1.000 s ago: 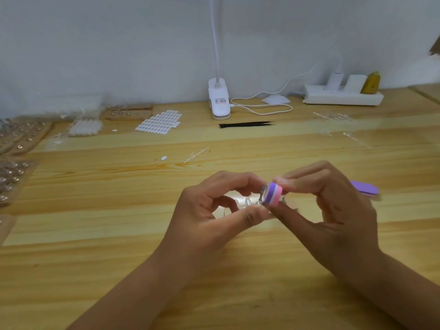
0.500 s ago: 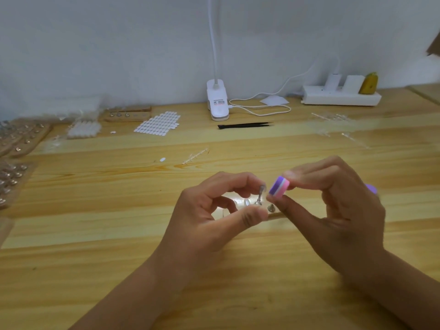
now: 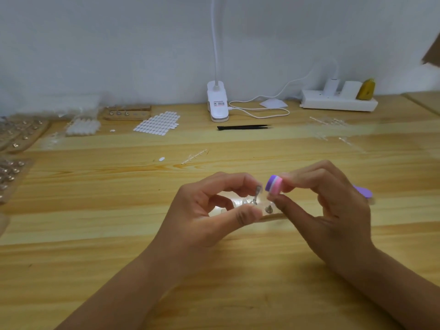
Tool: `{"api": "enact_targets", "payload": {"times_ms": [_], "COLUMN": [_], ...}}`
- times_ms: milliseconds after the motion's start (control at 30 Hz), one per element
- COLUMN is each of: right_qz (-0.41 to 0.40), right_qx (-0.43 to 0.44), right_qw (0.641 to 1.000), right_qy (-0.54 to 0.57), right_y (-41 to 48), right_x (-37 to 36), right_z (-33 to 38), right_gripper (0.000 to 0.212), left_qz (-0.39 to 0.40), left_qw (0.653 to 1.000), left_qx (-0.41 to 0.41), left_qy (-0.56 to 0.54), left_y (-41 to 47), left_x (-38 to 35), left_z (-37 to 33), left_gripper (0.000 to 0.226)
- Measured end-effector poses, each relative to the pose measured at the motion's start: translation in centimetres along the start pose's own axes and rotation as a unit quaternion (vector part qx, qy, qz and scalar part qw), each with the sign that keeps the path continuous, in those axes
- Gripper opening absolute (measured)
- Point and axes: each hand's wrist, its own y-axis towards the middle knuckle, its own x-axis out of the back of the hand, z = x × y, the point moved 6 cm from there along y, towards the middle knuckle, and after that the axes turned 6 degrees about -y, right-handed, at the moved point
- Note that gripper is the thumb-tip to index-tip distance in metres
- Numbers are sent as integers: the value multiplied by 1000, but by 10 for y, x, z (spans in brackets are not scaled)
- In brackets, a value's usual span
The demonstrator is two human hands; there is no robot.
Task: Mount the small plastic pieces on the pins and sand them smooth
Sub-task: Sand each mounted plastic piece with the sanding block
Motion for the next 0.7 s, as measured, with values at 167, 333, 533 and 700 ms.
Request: {"api": "enact_targets", "payload": {"times_ms": [167,333,533,700], "right_qz": [9,19,8,18], "right_qx": [41,-32,-21,13], "right_qw": [999,998,999,998], "right_qy": [-12,-45,-46,-64], "right_y": [-5,0,-1,3], "right_x": [-4,-1,0,1], "right_z": [7,-13,-9,-5], "right_gripper": [21,24,29,35], "left_qz": [12,-1,-36,-48], "left_qw": [1000,998,994,992], "left_qx": [-5,15,56,59], "left_qy": [-2,-64,-91,-103], "left_y": [0,0,1,0], "left_x": [-3,3,8,3], "left_z": [2,5,17,16], "left_gripper": [24,25,29,26]}}
